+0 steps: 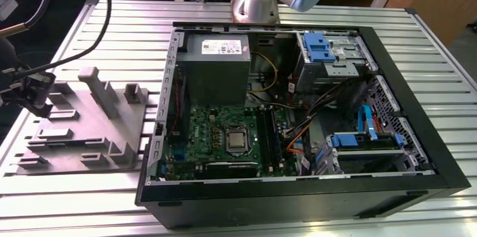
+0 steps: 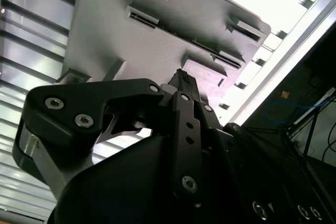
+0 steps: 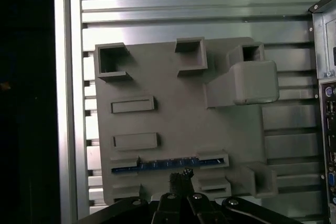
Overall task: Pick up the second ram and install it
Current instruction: 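Reach for the second ram, then pick up the second ram and move it above second insertion slot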
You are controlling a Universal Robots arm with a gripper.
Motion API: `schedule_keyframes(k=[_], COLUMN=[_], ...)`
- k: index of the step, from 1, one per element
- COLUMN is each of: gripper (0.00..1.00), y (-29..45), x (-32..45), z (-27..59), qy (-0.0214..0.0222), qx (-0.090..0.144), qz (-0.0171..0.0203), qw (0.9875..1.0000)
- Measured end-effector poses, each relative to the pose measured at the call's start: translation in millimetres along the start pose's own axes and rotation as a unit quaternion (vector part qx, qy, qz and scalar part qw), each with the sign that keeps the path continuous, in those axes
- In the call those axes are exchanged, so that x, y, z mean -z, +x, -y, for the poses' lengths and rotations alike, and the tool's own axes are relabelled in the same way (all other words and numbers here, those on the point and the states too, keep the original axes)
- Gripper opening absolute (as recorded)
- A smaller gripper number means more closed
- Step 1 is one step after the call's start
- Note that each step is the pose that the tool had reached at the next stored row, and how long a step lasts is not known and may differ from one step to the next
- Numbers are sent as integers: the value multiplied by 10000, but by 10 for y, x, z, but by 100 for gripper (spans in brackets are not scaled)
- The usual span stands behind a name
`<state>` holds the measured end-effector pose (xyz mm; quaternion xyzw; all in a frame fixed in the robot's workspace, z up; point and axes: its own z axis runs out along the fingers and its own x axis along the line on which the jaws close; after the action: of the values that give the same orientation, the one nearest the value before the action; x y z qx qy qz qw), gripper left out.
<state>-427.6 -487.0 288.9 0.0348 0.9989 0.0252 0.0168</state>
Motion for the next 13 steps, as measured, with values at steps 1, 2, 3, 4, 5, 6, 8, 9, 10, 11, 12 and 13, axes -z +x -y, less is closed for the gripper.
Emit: schedule_keyframes(k=[1, 2, 3, 4, 5, 6, 8, 9, 10, 11, 12, 13], gripper=[10, 10, 10, 10, 10, 10, 10, 10, 10, 10, 10, 10], y=[5, 5, 6, 6, 6, 6, 6, 6, 6, 6, 6, 6], x=[-9, -10, -10, -12, -14, -14, -15, -15, -15, -15, -15, -15], z=[2, 2, 2, 1, 2, 2, 1, 2, 2, 2, 2, 2], qy=[0, 1, 1, 1, 1, 0, 0, 0, 0, 0, 0, 0], qx=[0, 1, 1, 0, 0, 0, 0, 0, 0, 0, 0, 0], qz=[0, -1, -1, -1, -1, -1, -1, -1, -1, -1, -1, -1], qw=[10000, 10000, 10000, 10000, 10000, 10000, 10000, 10000, 10000, 10000, 10000, 10000])
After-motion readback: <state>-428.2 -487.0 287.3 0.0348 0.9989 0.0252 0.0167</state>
